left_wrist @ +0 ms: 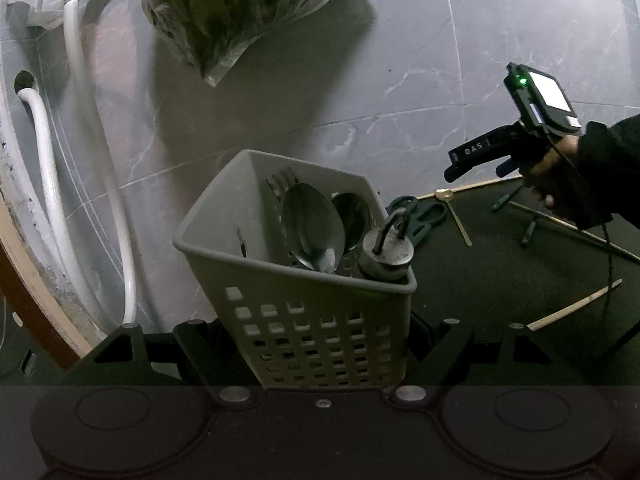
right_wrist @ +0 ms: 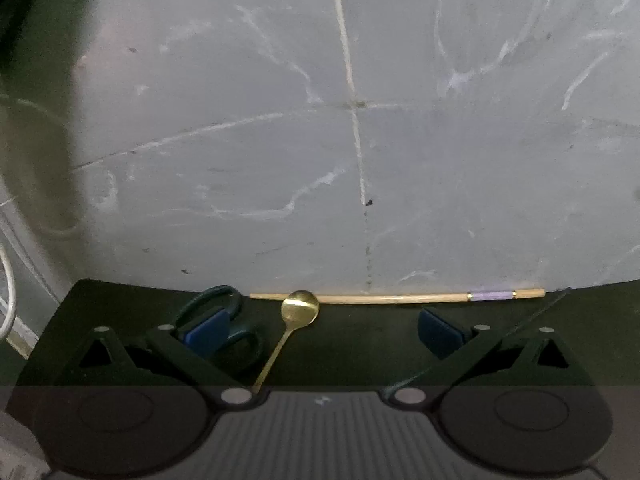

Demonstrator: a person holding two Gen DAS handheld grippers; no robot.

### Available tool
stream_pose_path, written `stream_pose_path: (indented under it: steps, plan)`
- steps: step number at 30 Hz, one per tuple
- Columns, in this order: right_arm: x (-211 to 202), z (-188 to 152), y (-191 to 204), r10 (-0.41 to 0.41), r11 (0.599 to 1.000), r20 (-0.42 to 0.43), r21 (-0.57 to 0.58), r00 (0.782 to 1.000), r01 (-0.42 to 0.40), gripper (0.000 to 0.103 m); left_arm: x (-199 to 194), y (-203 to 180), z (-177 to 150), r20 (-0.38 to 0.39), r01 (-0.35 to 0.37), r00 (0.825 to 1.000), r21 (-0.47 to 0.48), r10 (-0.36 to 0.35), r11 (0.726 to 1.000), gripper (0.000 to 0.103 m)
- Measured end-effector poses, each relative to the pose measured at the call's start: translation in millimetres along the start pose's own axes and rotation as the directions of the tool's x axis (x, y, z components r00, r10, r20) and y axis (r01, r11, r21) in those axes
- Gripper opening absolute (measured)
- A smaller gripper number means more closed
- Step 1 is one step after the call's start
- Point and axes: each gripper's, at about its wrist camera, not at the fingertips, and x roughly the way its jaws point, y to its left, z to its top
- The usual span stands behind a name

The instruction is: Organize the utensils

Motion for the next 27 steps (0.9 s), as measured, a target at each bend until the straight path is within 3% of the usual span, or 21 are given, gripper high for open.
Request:
stream_pose_path:
  steps: [13, 27]
  plan:
    - [34, -1, 4, -0.040, 0.999, -0.045, -0.025, 0.998, 0.039, 0.101, 1, -1, 0, -0.008, -0.006, 1.000, 0.003, 0.006, 1.000, 0.082]
    - [38, -9, 18, -0.085, 0.993, -0.020, -0.089, 0.996, 0.083, 0.076, 2, -1, 0, -0.012, -0.004, 1.000, 0.002, 0.004, 1.000, 0.082]
